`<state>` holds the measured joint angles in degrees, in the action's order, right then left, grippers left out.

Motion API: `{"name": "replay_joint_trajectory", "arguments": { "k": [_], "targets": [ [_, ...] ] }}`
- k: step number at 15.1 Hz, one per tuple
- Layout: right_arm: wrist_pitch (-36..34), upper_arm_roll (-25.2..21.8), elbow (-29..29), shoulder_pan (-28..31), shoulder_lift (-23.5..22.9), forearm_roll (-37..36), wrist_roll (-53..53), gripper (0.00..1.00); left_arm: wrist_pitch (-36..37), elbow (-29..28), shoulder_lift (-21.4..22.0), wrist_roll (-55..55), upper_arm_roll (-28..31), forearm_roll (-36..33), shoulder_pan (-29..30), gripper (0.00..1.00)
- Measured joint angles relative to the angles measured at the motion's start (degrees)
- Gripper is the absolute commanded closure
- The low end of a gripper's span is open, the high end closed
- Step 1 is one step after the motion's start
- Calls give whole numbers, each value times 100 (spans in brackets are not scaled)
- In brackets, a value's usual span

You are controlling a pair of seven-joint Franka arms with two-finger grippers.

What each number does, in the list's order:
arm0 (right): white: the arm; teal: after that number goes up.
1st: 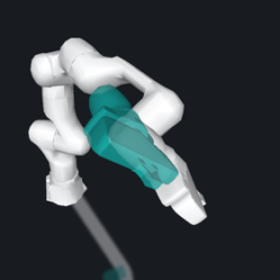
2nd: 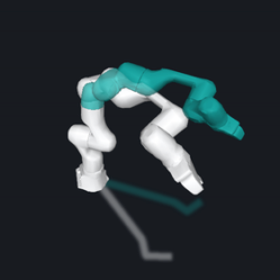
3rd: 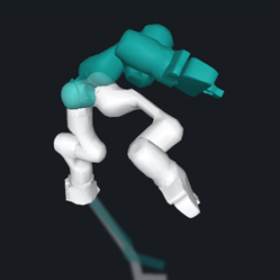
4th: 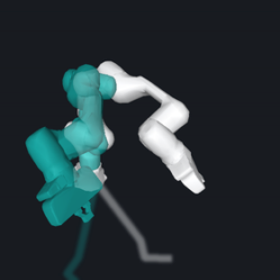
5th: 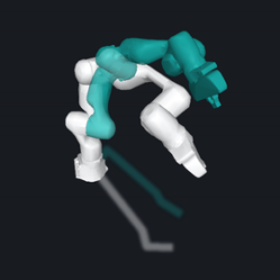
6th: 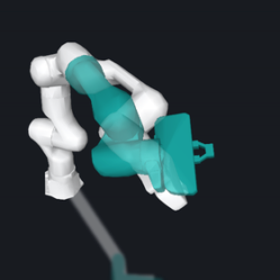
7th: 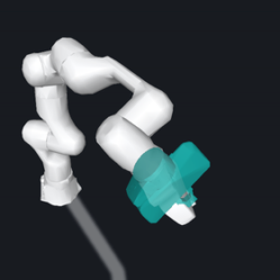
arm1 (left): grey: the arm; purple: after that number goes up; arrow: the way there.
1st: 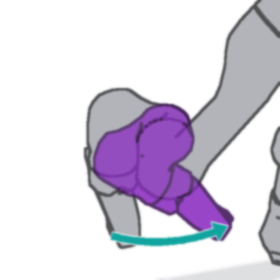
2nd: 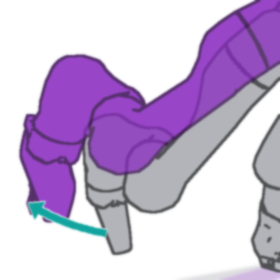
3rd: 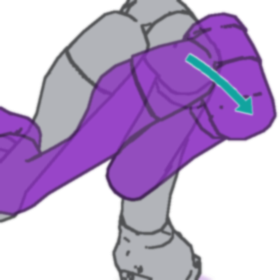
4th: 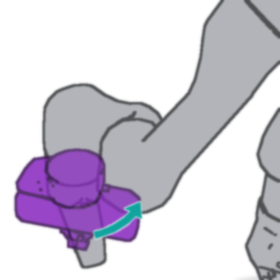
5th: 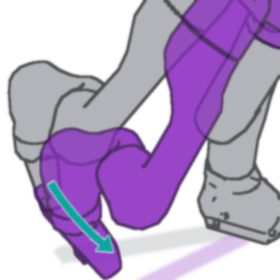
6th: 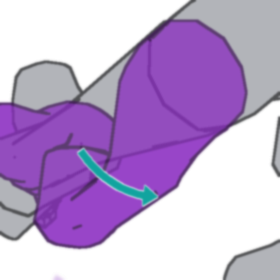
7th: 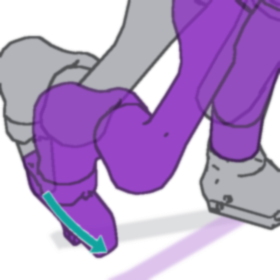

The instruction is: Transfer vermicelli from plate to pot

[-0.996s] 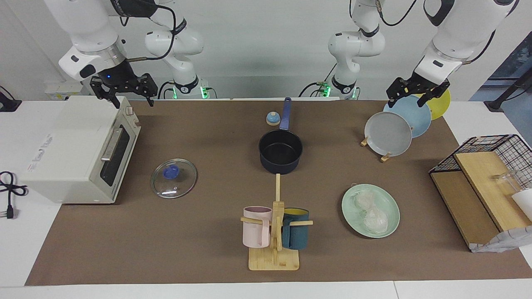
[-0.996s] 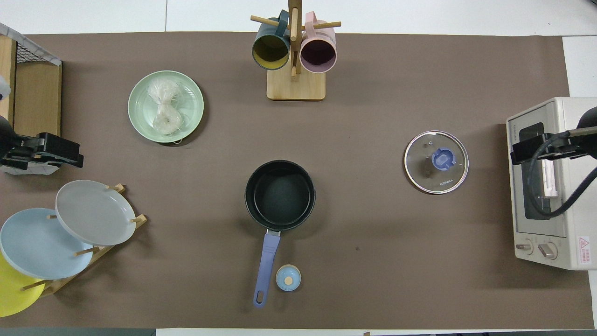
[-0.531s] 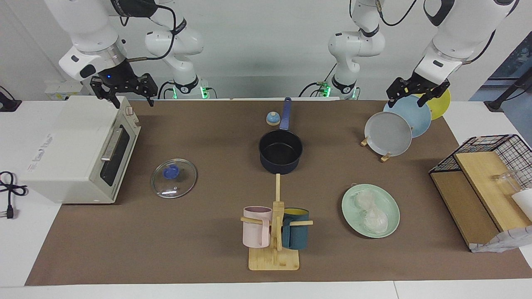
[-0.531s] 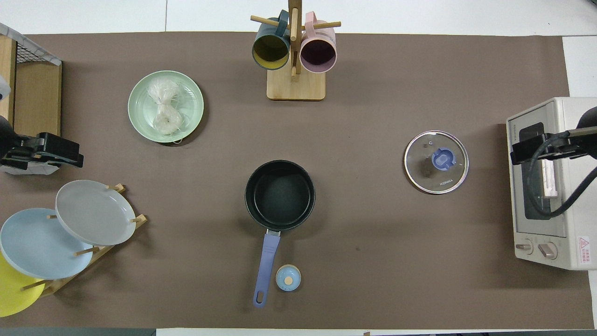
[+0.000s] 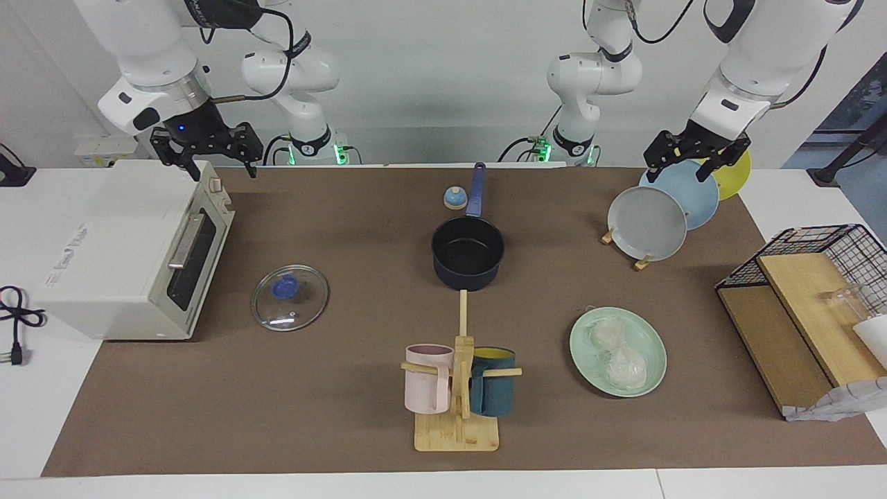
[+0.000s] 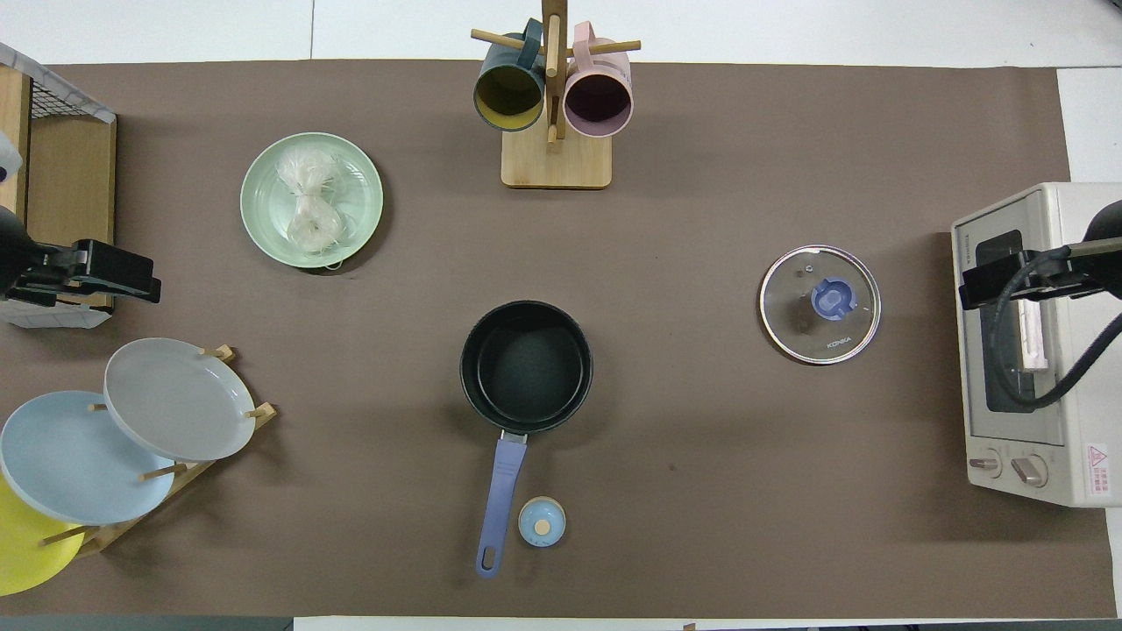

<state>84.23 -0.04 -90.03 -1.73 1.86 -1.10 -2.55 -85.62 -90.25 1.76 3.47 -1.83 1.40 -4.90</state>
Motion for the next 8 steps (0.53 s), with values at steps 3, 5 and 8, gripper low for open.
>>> {"name": "replay_joint_trajectory", "arguments": {
  "k": [3,5,8],
  "targets": [
    [-2,0,0,-1,0,0,0,0,-125,-5,-85,0,-3,2,0,0],
    [-2,9,-1,-11,0,0,0,0,-264,-12,-221,-1,-10,3,-3,0],
    [104,41,-21,-30,0,1,-30,0,-579,-16,-572,-1,-24,48,-6,0]
  ]
}}
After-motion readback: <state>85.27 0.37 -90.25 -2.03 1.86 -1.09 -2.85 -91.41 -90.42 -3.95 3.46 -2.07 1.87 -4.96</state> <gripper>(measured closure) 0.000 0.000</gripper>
